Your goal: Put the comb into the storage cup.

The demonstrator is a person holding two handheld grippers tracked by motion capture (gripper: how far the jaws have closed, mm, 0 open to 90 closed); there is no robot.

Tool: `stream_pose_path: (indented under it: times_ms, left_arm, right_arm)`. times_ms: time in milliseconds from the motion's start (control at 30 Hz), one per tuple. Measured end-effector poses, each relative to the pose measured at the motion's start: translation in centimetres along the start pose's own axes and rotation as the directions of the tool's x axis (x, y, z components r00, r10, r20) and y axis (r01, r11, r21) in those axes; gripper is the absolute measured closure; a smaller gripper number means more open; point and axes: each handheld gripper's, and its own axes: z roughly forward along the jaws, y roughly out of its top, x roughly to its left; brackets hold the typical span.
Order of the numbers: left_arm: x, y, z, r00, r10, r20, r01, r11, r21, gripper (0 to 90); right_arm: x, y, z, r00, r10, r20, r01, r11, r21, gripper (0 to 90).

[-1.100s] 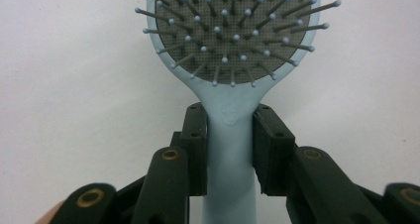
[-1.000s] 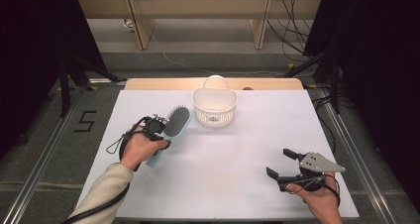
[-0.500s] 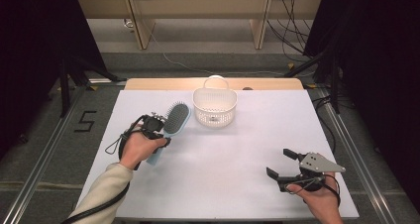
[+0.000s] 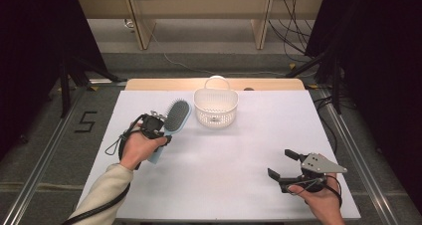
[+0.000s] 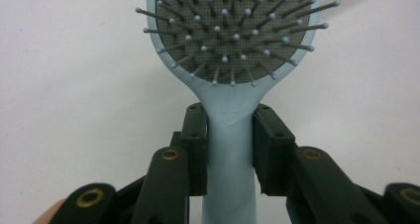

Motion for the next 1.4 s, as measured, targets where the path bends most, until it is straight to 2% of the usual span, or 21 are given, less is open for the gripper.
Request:
stream_pose_path:
  times_ms: [1100, 1400]
  left_arm:
    - [0.24, -0.05, -0.13, 0.9983, 0.049, -0.031, -0.051, 0.9971, -0.057, 69.9]
    - [0.25, -0.05, -0.18, 0.9982, 0.051, -0.030, -0.053, 0.9959, -0.074, 69.9]
  right_arm:
    - [0.00, -0.01, -0.01, 1.0000, 0.001, 0.001, -0.001, 1.000, 0.001, 10.6]
    - [-0.01, -0.02, -0.02, 1.0000, 0.000, 0.001, 0.000, 1.000, 0.001, 10.6]
